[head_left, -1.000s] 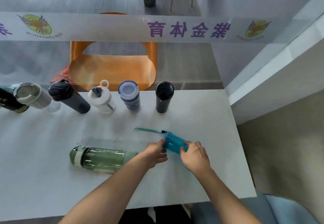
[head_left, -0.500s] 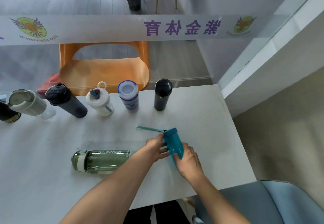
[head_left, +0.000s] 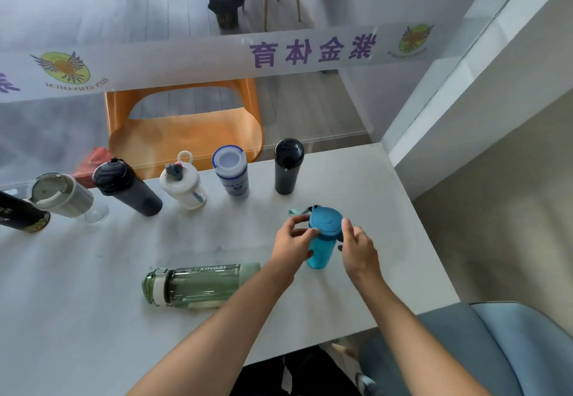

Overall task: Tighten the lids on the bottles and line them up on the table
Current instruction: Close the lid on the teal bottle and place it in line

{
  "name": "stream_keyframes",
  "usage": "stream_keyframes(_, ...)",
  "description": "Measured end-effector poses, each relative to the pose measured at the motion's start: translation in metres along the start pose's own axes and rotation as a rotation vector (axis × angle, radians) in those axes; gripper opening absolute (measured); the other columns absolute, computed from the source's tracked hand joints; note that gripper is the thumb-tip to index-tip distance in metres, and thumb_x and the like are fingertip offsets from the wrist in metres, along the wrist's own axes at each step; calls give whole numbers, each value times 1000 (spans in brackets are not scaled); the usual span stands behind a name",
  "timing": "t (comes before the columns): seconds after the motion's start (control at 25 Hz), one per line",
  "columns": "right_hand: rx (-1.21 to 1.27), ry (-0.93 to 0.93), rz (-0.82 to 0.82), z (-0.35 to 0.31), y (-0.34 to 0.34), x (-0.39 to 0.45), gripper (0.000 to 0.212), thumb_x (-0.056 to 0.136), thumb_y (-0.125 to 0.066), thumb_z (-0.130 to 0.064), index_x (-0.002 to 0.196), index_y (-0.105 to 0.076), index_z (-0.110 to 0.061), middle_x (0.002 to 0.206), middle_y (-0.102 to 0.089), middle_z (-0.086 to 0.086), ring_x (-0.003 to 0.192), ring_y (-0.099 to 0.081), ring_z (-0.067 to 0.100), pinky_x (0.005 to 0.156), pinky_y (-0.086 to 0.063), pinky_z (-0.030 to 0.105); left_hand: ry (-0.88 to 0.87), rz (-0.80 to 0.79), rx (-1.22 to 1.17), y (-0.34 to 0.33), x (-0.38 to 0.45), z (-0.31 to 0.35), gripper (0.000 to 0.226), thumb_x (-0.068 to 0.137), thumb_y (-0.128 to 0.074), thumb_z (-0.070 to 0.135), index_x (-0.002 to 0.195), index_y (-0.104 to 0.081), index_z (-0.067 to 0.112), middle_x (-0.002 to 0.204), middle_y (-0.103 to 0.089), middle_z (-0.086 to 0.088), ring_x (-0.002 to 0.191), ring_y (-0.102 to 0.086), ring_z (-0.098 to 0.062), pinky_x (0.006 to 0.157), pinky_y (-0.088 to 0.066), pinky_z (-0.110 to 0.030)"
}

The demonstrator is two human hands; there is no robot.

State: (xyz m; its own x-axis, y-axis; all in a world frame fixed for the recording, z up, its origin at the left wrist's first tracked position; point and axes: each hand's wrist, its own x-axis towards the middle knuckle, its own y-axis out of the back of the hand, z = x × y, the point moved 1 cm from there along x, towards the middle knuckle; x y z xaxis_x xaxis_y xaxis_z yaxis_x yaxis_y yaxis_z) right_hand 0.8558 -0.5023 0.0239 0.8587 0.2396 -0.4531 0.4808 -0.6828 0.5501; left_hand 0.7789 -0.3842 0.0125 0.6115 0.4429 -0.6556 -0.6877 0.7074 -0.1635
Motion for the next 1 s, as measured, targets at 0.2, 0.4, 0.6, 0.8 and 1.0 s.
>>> stream_keyframes(0.2, 113, 24, 26, 12, 18, 9, 30, 100, -51, -35, 120, -61, -14, 111, -68, 6, 102, -70, 27, 91, -59, 48, -139, -36, 118, -18, -10, -12, 31, 92, -65, 13, 121, -59, 22, 121, -66, -1, 104, -68, -19, 85, -60, -35)
stream_keyframes(0.4, 208, 18, -9, 9, 25, 40, 35, 100, -52, -33, 129, -59, -15, 107, -69, 7, 88, -75, 26, 86, -61, 49, -135, 75, 156, -42, 8, 1, 28, 94, -64, 20, 121, -60, 12, 126, -64, -4, 104, -67, -18, 88, -60, -36)
stream_keyframes(0.6, 210, 58, -44, -17, 33, 98, 37, 100, -53, -36, 130, -59, -14, 113, -69, 9, 95, -73, 30, 87, -61, 50, -113, 134, 130, -71, 43, 38, 34, 96, -61, 20, 129, -56, 14, 130, -59, -4, 108, -63, -19, 86, -59, -30)
stream_keyframes(0.8, 182, 99, -95, -52, 31, 152, 37, 100, -53, -37, 129, -59, -16, 111, -65, 4, 101, -72, 31, 91, -60, 51, -96, 148, 101, -80, 79, 65, 41, 100, -50, 14, 141, -49, 14, 139, -58, -5, 121, -60, -21, 94, -57, -35)
stream_keyframes(1.0, 141, 114, -140, -74, 25, 182, 37, 100, -53, -39, 129, -59, -18, 108, -62, 1, 103, -71, 30, 94, -59, 50, -106, 186, 132, -81, 100, 82, 45, 101, -47, 12, 147, -45, 15, 148, -51, -1, 129, -54, -20, 99, -55, -39)
